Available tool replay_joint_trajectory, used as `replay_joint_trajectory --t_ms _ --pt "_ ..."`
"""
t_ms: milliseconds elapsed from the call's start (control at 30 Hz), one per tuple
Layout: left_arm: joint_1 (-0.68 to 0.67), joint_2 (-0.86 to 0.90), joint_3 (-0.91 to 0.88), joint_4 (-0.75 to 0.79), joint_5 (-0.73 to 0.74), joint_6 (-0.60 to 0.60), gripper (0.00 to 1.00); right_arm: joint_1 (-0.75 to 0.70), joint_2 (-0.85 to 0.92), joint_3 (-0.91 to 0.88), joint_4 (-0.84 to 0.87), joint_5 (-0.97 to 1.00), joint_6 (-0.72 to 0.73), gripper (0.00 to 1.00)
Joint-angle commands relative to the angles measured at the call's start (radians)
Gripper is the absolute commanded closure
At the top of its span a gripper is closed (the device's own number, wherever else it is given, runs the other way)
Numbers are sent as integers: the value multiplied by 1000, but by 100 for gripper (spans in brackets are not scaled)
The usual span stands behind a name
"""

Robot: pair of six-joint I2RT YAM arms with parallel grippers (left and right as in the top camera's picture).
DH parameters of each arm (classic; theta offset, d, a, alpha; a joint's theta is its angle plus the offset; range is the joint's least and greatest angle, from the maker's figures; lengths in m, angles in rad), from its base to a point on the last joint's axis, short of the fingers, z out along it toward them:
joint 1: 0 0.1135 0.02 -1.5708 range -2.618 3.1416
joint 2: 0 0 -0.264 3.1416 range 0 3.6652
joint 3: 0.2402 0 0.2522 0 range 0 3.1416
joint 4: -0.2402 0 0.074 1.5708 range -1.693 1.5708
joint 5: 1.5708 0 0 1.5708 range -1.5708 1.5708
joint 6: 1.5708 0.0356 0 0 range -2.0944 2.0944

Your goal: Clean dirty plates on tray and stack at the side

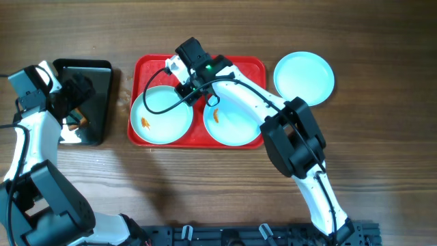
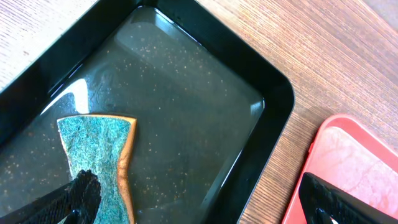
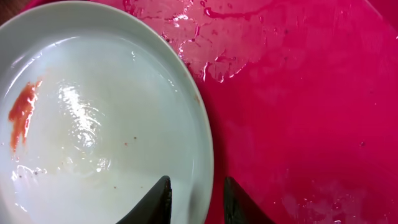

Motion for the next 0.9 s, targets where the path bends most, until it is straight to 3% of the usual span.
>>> replay_joint_trajectory --t_ms 0,100,167,300,333,367,467,533,600,667,700,800,867 --pt "6 -14 2 -3 13 -9 0 5 74 14 -10 8 36 72" --pt "6 -14 2 -3 13 -9 0 5 101 14 -10 9 59 73" --pt "6 -14 2 -3 13 -9 0 6 101 15 -5 13 94 96" --pt "6 -14 2 -11 13 -9 4 11 101 15 -21 129 264 96" --pt "6 -14 2 -11 13 -9 9 13 101 15 -34 131 324 96" --pt "6 -14 2 -15 13 -9 20 17 101 15 -56 130 386 96" --pt "6 -14 2 -37 13 -9 63 29 101 15 -121 131 534 96" --pt "6 -13 2 -43 13 -9 62 29 101 15 -171 132 637 96" --pt "6 -13 2 -44 11 -9 48 29 101 15 -201 138 673 96" --pt "6 -13 2 -44 3 -8 48 27 101 15 -224 201 729 96" --pt "6 -13 2 -43 4 -3 26 27 101 15 -222 214 728 96" --pt "6 -13 2 -44 -2 114 27 27 101 15 -216 217 623 96" --pt "6 3 2 -45 -112 172 27 23 101 15 -223 216 600 96"
